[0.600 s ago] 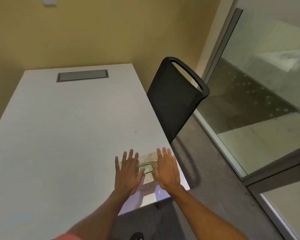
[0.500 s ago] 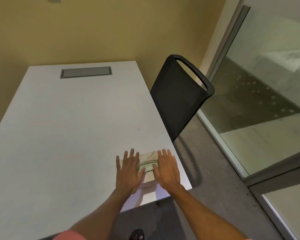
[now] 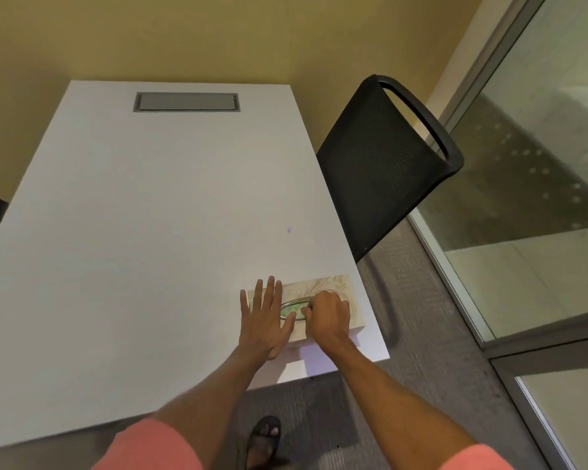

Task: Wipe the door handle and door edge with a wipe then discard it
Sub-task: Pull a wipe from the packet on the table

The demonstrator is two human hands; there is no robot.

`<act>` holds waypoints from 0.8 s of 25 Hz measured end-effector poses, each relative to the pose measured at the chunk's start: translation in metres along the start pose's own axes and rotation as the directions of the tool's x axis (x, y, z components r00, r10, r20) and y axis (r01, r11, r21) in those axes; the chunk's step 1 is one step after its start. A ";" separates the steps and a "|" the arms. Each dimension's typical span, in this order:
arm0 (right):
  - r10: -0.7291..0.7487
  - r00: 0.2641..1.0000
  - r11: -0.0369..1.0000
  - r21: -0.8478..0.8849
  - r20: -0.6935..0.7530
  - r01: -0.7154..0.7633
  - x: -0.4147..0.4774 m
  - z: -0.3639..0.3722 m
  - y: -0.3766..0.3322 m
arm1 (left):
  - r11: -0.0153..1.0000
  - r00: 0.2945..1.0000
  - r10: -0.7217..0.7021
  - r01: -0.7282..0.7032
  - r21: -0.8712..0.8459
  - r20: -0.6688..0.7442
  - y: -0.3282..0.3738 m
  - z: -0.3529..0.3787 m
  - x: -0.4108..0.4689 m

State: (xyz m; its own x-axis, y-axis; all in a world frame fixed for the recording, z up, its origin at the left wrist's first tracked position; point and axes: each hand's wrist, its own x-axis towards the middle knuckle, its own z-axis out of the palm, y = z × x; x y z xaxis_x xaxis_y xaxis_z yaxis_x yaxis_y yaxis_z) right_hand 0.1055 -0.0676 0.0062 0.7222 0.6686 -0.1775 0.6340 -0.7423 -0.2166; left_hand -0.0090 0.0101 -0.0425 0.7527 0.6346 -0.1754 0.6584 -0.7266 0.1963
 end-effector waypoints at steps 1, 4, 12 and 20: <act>0.020 1.000 1.000 -0.001 0.017 -0.020 0.002 -0.001 -0.002 | 1.000 1.000 -0.001 0.001 -0.004 0.005 0.000 0.001 0.000; 0.044 0.998 0.998 -0.036 0.052 -0.042 0.009 -0.003 -0.006 | 1.000 1.000 0.000 0.000 -0.009 0.000 0.002 0.000 -0.001; 0.075 0.988 0.994 -0.089 0.134 -0.063 0.018 0.000 -0.015 | 0.999 0.999 -0.001 -0.001 -0.043 -0.036 0.002 0.001 -0.002; 0.107 0.989 0.994 -0.022 0.098 -0.105 0.015 0.008 -0.015 | 0.999 0.994 0.020 -0.024 -0.035 -0.111 0.004 0.001 -0.004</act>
State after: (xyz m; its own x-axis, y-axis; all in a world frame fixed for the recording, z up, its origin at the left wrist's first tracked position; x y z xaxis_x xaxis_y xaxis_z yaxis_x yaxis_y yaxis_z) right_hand 0.1041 -0.0463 -0.0008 0.7553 0.5864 -0.2928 0.5603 -0.8094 -0.1758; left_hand -0.0090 0.0046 -0.0417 0.7617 0.6448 -0.0636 0.6395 -0.7323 0.2340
